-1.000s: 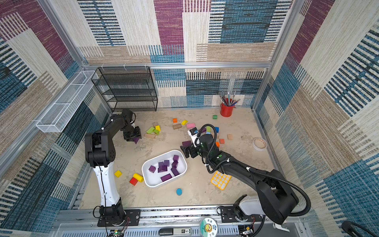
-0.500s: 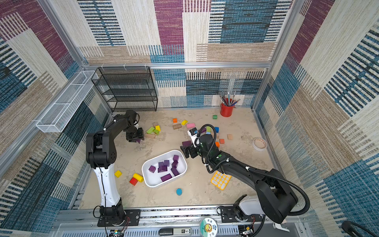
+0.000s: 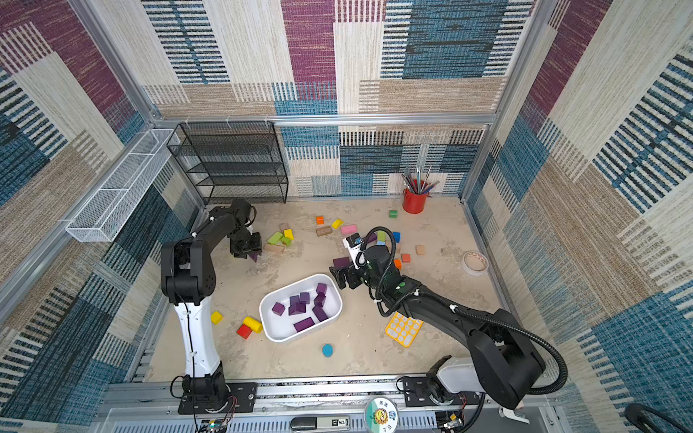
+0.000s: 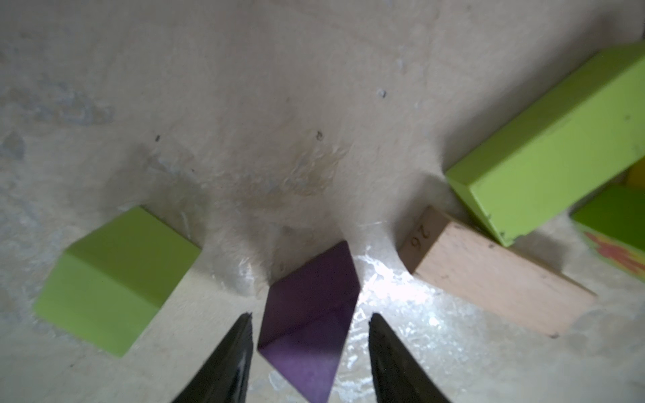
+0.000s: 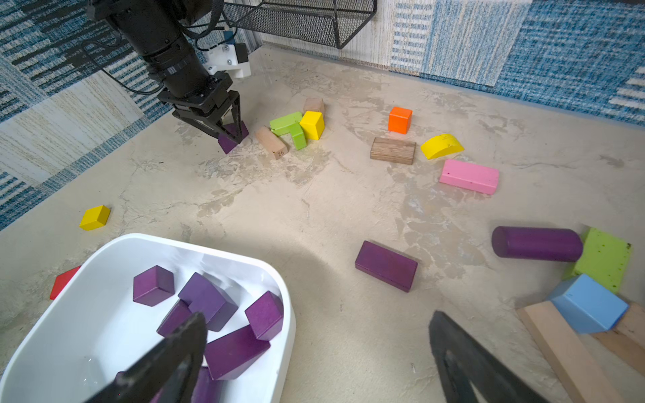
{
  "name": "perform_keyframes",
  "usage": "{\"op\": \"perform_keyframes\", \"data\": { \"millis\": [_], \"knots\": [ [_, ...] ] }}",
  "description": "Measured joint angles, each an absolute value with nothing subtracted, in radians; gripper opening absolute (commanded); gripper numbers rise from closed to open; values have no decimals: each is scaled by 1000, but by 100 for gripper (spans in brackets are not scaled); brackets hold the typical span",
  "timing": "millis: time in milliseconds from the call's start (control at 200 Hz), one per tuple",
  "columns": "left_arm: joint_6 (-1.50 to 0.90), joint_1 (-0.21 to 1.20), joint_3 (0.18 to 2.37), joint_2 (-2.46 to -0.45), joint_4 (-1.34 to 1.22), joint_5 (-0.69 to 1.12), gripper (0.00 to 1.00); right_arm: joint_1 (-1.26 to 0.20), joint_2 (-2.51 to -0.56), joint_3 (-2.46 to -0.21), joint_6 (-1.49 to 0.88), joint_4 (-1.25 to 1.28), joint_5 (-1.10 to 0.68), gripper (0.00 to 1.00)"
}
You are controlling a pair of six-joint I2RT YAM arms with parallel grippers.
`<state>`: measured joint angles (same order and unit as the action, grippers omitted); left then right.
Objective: Pick purple bricks into the storage bin
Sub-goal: Pick up the building block from the center of the board.
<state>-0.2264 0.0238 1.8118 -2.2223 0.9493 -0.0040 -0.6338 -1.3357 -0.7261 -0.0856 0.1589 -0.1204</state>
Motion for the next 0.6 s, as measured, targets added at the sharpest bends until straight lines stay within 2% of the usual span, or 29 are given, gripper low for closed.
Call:
{"op": "perform_keyframes", "data": {
  "millis": [601],
  "knots": [
    [-146,27,1887,-2282,988,-49,51,-635,-1337,-726,-86,158,-120,100]
  ]
}}
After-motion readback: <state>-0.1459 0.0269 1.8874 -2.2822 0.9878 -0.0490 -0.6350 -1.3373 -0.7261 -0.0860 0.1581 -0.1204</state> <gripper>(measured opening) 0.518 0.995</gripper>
